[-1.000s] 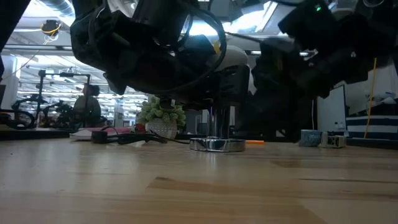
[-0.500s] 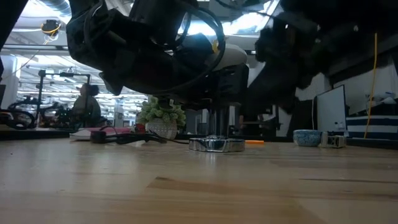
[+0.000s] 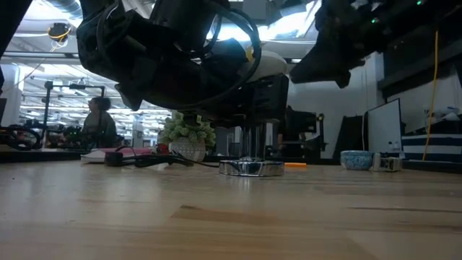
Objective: Screw lightbulb
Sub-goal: Remove the white lightbulb from the silver lamp
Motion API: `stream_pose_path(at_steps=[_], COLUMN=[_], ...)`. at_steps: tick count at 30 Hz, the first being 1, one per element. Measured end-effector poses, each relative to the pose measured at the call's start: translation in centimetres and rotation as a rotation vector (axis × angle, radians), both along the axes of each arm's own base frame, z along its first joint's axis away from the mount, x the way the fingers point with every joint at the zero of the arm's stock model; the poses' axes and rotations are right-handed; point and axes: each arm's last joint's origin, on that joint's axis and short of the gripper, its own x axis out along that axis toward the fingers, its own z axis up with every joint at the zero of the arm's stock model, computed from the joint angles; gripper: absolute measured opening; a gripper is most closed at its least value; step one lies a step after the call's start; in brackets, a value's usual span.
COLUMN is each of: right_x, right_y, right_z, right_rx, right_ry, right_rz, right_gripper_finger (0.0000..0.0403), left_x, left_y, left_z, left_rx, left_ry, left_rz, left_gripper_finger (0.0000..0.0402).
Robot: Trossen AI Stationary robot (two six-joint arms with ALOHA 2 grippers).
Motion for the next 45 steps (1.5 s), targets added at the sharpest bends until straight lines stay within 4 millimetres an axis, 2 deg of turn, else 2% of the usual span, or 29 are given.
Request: stream_pose_path(at_steps=[6, 11, 17, 21, 30, 34, 40, 45], right_x=[0.7, 2.0, 4.1, 5.3, 5.7, 5.7, 6.0, 6.2], right_y=[-2.9, -4.8, -5.1, -5.0, -5.3, -5.1, -5.2, -5.1], right_z=[-1.9, -4.8, -8.7, -10.2, -11.3, -11.4, -13.0, -13.3], right_rx=[0.043, 0.138, 0.207, 0.237, 0.210, 0.230, 0.283, 0.343], right_ry=[0.101, 0.177, 0.189, 0.118, 0.105, 0.109, 0.126, 0.104], right_rz=[-0.040, 0.005, 0.088, 0.134, 0.068, 0.102, 0.063, 0.063], right_gripper_finger=[0.0101, 0.0101, 0.0101, 0.0101, 0.0101, 0.0101, 0.0101, 0.0101], left_x=[0.0, 0.0, 0.0, 0.0, 0.0, 0.0, 0.0, -0.1], left_y=[-0.1, -0.1, -0.1, -0.1, -0.1, -0.1, -0.2, -0.2], left_z=[0.0, 0.0, 0.0, 0.0, 0.0, 0.0, 0.0, 0.0], left_rx=[0.000, -0.001, -0.001, -0.001, -0.001, -0.002, -0.001, -0.002], left_ry=[0.000, 0.001, 0.001, 0.001, 0.001, 0.001, 0.002, 0.001], left_rz=[-0.003, -0.004, -0.006, -0.006, -0.008, -0.008, -0.010, -0.011], left_gripper_finger=[0.0153, 0.0153, 0.0153, 0.0153, 0.0153, 0.0153, 0.0153, 0.0153])
